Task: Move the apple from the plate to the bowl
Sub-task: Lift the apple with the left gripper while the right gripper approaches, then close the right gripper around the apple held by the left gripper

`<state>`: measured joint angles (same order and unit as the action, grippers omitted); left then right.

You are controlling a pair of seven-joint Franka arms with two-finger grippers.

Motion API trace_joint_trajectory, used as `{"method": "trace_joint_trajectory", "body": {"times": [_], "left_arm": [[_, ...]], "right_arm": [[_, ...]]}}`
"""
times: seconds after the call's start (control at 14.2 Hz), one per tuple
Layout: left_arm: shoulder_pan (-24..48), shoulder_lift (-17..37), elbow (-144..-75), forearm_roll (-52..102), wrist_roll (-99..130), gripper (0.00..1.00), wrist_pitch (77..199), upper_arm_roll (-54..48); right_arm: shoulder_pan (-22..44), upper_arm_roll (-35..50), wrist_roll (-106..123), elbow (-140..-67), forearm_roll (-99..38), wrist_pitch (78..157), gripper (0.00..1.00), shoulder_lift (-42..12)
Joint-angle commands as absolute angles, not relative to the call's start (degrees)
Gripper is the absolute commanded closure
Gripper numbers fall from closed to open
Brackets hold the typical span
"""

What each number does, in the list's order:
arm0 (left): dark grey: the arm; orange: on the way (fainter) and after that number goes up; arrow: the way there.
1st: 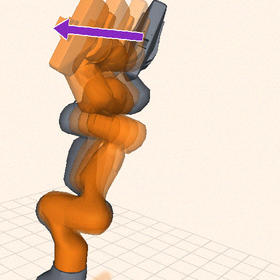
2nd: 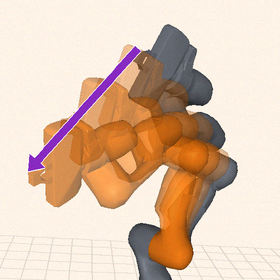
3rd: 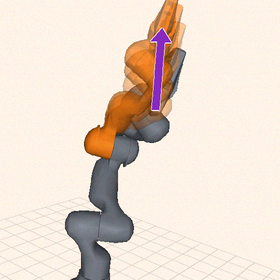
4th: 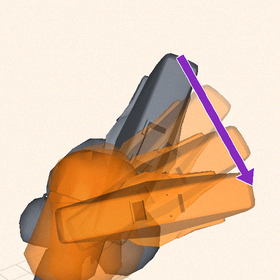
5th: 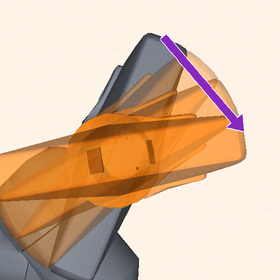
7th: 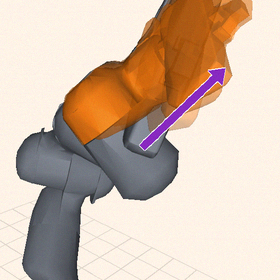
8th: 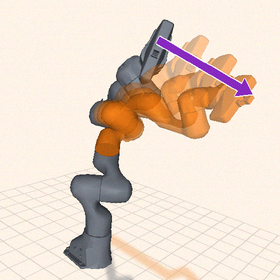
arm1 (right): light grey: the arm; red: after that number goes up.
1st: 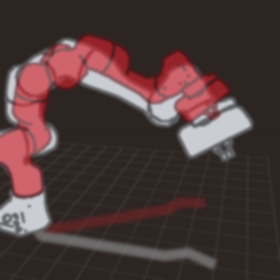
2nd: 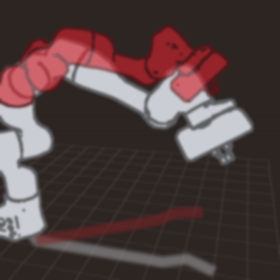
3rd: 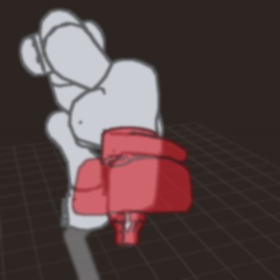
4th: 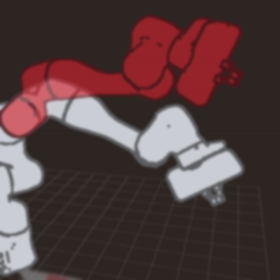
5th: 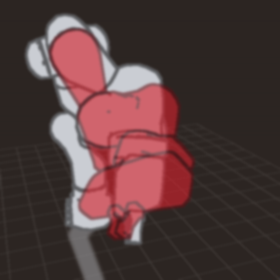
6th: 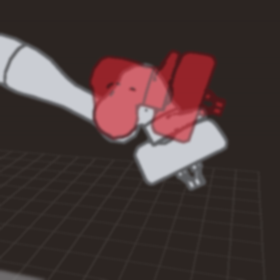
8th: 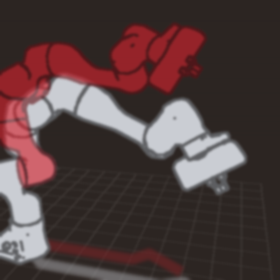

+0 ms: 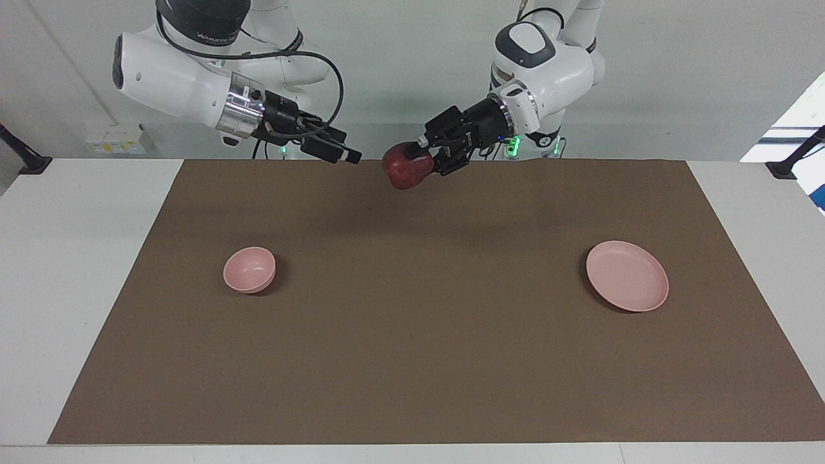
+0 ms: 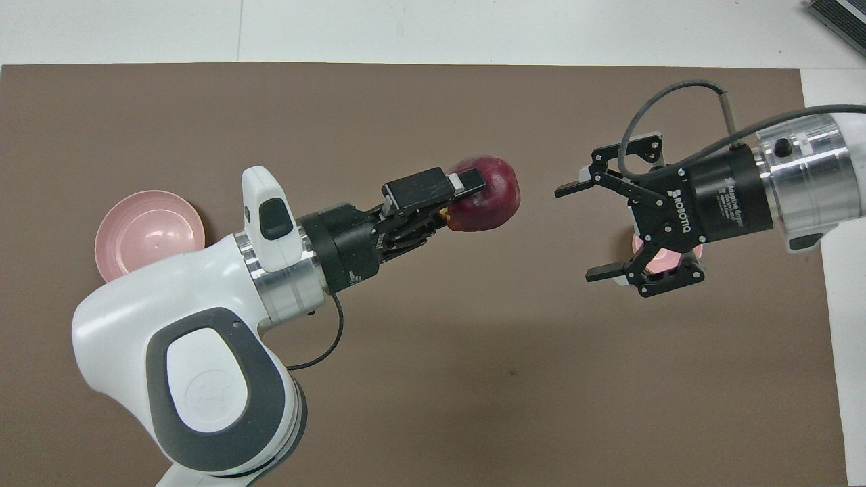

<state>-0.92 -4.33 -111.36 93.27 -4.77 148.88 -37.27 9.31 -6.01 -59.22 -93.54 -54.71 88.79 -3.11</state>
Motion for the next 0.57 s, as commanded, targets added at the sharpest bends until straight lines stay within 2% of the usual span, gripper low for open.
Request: {"method": "trace_joint_trajectory", "body": {"times": [0.0,0.28,0.49], "left_arm": [[-0.6,-5.3,-111.3,94.6,-4.2,1.0,151.8,-38.7],[-0.2,-5.4,-111.3,94.6,-4.2,1.0,152.8,-39.2],[-0.2,-5.4,-111.3,94.5,-4.2,1.0,154.3,-40.2]], "right_arm": [[8.8,-5.7,-60.9,-88.3,-56.6,89.0,0.0,-7.0],[9.0,-5.6,-61.0,-87.1,-58.0,90.3,0.0,-9.5],[12.3,-5.7,-62.5,-87.1,-57.7,92.7,0.0,-9.6]]}}
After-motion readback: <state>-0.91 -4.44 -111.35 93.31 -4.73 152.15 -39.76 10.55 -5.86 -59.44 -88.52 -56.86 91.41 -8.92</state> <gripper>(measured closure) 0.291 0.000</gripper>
